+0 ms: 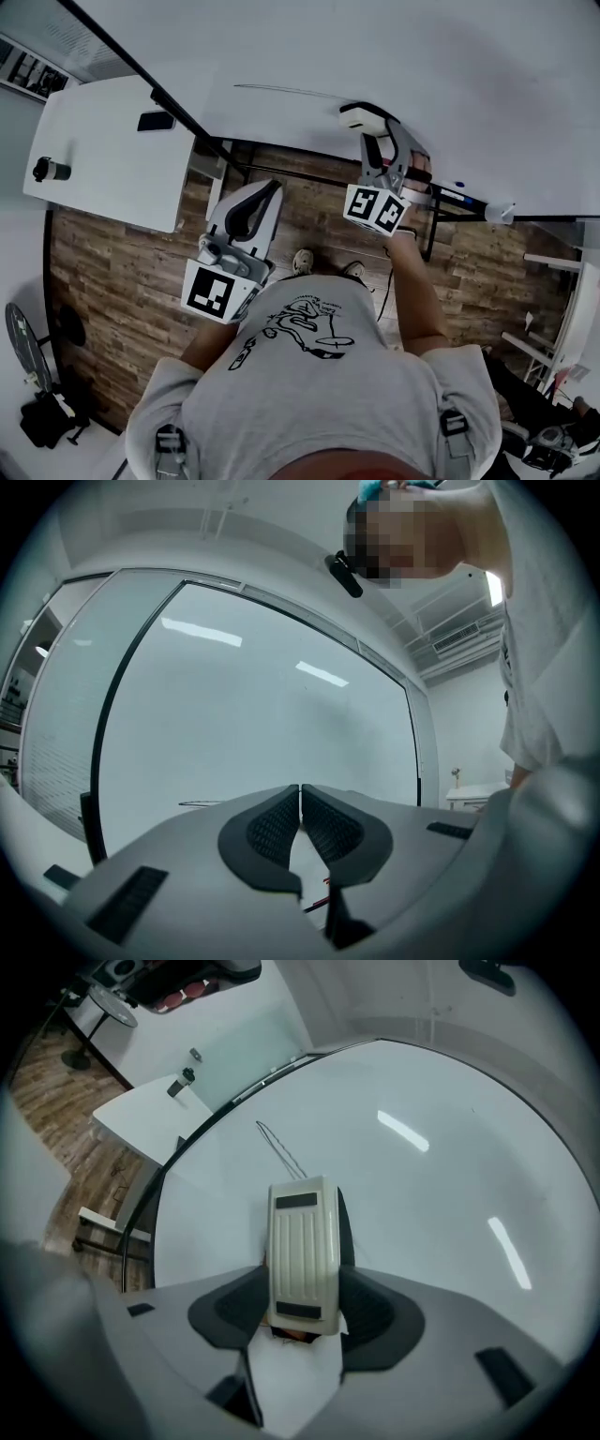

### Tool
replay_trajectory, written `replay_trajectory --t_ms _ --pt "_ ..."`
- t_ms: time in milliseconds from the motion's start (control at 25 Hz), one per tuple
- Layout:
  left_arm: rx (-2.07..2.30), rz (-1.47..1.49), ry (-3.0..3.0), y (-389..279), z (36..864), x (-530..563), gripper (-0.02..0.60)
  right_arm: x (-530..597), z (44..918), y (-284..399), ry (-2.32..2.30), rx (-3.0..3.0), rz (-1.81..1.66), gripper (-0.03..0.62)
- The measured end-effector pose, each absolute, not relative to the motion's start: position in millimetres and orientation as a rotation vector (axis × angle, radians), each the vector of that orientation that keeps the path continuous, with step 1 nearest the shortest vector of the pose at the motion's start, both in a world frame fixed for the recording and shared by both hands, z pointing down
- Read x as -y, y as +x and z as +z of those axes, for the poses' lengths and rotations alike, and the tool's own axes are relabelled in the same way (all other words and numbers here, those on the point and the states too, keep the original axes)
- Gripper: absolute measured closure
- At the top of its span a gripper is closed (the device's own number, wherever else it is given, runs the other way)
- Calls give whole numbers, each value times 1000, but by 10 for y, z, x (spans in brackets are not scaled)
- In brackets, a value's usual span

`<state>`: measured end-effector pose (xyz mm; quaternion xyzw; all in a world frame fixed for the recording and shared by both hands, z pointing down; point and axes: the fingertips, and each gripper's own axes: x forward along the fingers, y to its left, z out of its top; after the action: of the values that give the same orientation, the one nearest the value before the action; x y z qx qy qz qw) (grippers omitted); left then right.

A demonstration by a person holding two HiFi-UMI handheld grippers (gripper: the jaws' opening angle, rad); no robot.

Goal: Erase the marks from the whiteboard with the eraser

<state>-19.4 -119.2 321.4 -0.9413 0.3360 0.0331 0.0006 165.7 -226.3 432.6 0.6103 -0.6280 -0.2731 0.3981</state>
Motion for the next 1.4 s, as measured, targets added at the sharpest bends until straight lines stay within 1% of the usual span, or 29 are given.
replay_trajectory --t_ms 240,400,480,760,880,1040,1400 --pt "-1115 68 -2957 -339 3333 1117 555 2294 4401 1601 1512 1551 -721 356" --pt "-1107 68 -2957 -351 3327 1033 555 2247 4429 1560 1458 1592 -642 355" --pt "-1101 77 -2952 -356 3297 1002 555 2164 4251 1558 1483 1630 -621 355" --pt "-1134 102 -2938 -490 3282 1049 555 2023 3179 1653 1618 1667 -695 355" --pt "-1147 107 -2933 -524 3270 1066 555 2058 2943 1769 1634 1643 -684 355" --pt "-1159 119 -2941 -548 3298 1118 555 2210 2977 1824 1635 1638 -643 355" --pt "-1173 117 -2952 -612 3315 1189 555 2234 3040 1786 1663 1609 -678 355"
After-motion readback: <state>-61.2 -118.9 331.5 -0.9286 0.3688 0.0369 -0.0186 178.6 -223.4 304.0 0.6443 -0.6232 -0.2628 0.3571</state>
